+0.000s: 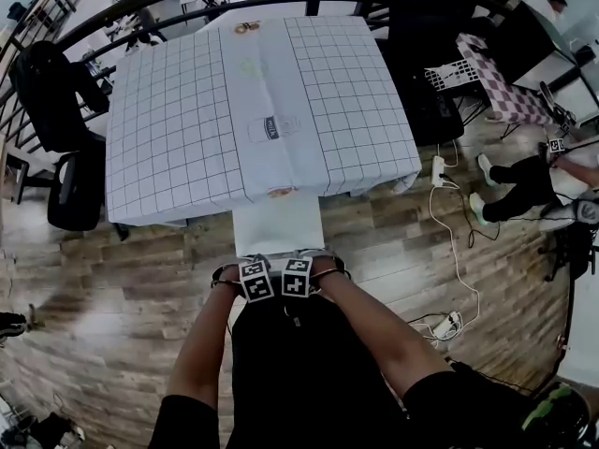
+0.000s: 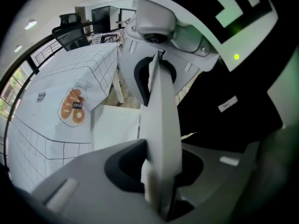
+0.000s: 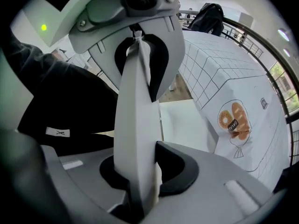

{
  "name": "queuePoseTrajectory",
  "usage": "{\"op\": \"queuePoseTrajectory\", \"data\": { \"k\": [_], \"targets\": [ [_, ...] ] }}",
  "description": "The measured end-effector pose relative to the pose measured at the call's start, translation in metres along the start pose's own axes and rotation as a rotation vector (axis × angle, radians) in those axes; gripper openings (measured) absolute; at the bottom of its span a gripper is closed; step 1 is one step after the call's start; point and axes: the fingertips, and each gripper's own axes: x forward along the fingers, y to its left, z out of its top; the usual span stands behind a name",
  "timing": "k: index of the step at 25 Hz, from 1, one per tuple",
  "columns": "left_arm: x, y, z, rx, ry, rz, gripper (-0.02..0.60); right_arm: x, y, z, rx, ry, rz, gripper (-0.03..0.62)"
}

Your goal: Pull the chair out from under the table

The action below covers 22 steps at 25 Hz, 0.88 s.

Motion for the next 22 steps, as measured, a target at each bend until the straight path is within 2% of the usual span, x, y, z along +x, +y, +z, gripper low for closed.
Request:
{"op": "queuePoseTrajectory", "data": {
  "k": [4,11,22],
  "targets": [
    [-0.006,-0.017,-0.003,0.031,0.019,-0.009,0.095,-0.005,0.018,0.003,-0.009,0.009,0.012,0.085],
    [0.010,-0.037,-0.004,-0.010,-0.010,0.007,0.095,0.009,0.038,-0.005,-0.030,0.018,0.010,0.086],
    [0.003,-0.083,-0.009,0.027,-0.009,-0.004,0.095,0.005,0.085,-0.001,0.012,-0.003,0.020,0.094]
  ]
}}
